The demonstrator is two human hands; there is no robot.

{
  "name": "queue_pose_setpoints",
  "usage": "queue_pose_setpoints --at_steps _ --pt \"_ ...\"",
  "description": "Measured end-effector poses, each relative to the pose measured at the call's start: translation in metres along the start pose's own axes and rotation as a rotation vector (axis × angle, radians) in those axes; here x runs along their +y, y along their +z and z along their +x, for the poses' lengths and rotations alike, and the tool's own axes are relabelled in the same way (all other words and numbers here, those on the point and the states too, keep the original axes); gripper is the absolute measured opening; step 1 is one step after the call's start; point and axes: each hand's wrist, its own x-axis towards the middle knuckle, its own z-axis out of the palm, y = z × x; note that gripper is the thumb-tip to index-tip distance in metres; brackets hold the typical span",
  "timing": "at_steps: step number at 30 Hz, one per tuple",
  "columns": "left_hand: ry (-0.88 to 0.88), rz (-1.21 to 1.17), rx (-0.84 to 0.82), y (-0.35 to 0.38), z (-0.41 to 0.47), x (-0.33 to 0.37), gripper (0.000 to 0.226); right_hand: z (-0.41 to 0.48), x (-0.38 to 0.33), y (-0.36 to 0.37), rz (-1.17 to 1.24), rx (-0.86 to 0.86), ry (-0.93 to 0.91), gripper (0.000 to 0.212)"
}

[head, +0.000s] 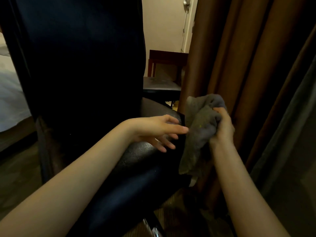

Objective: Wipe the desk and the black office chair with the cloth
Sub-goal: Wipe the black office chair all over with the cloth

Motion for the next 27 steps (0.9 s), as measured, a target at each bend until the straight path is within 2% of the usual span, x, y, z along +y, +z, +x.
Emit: queue_pose_setpoints --at_steps 2,3,4,5,6,7,8,10,11,13,15,18,20,22,24,27 --pt "-0.029 0.083 0.026 0.013 -0.003 0.003 0.088 0.002 0.005 0.019 0.207 0.037 0.085 0.006" --pt "-0.032 0.158 0.089 0.02 -0.002 0.001 0.09 0.002 0.008 0.024 0.297 0.105 0.129 0.009" --pt "-0.009 0.258 0.189 0.022 0.001 -0.003 0.079 0.001 0.007 0.03 0.385 0.134 0.154 0.014" --pt "0.041 0.373 0.318 0.02 0.003 -0.007 0.057 0.003 0.006 0.035 0.437 0.113 0.181 0.014" --pt "0.088 0.46 0.458 0.013 0.005 -0.012 0.032 0.004 0.005 0.036 0.398 0.062 0.169 0.009" --pt "0.131 0.471 0.575 0.004 0.006 -0.015 0.015 0.006 0.004 0.038 0.339 -0.007 0.162 0.013" --pt "0.17 0.406 0.66 -0.006 0.005 -0.017 0.011 0.008 0.006 0.034 0.259 -0.011 0.203 0.024" --pt "0.221 0.196 0.751 -0.024 0.001 -0.013 0.02 0.012 0.007 0.024 0.196 -0.074 0.316 0.021" --pt "0.246 0.169 0.79 -0.03 0.001 -0.011 0.021 0.008 0.007 0.02 0.12 -0.125 0.365 0.023" --pt "0.275 0.291 0.878 -0.035 0.005 -0.002 0.019 0.002 0.009 0.016 0.018 -0.267 0.448 0.035" --pt "0.289 0.435 0.949 -0.037 0.015 0.007 0.013 -0.005 0.012 0.017 -0.009 -0.337 0.507 0.045" --pt "0.274 0.422 0.86 -0.034 0.03 0.011 0.01 -0.01 0.019 0.018 -0.044 -0.382 0.543 0.041" --pt "0.247 0.357 0.756 -0.031 0.043 0.004 0.012 -0.013 0.022 0.021 -0.011 -0.492 0.592 0.046" --pt "0.169 0.215 0.751 -0.031 0.046 -0.002 0.031 -0.015 0.024 0.023 0.086 -0.566 0.653 0.056" --pt "0.11 0.102 0.786 -0.034 0.045 -0.003 0.046 -0.013 0.028 0.022 0.128 -0.63 0.664 0.055" --pt "0.075 0.141 0.758 -0.036 0.04 -0.005 0.045 -0.017 0.029 0.024 0.1 -0.758 0.704 0.065"
